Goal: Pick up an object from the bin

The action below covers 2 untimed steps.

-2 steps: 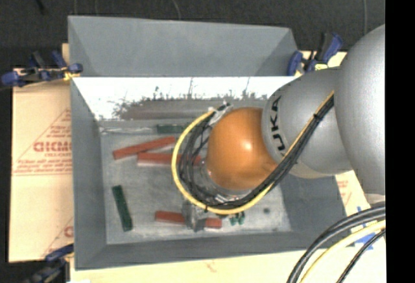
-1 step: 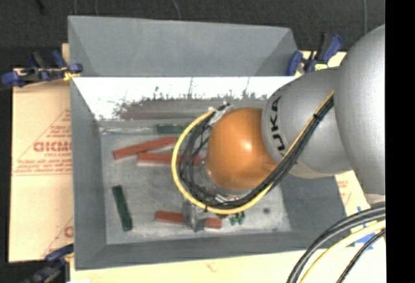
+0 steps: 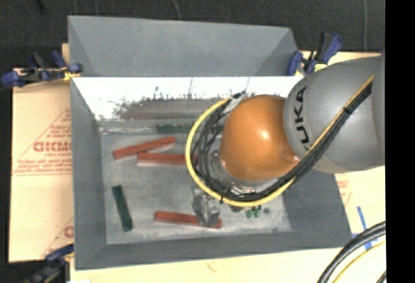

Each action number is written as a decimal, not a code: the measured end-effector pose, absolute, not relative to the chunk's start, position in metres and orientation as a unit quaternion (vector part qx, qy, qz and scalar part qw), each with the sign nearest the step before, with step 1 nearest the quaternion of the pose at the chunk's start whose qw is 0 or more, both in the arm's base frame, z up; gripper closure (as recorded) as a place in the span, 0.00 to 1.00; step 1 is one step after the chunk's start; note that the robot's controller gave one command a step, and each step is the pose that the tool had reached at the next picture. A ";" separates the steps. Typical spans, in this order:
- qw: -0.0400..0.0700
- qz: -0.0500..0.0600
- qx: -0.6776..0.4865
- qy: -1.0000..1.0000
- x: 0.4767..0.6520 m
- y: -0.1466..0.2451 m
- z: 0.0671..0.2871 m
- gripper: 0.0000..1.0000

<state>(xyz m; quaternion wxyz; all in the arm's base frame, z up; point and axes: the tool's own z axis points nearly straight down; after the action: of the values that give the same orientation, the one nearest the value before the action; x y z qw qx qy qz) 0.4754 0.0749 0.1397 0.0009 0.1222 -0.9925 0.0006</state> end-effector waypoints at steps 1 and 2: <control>-0.001 -0.001 0.111 -0.994 0.495 0.060 0.144 0.00; -0.001 -0.001 0.110 -0.994 0.495 0.060 0.144 0.00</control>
Offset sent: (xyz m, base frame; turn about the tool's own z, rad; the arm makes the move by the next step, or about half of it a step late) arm 0.0000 0.0000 0.0000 0.0000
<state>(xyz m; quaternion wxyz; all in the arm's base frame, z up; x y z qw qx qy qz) 0.4952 0.0601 0.1445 -0.0011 0.1103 -0.9939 -0.0012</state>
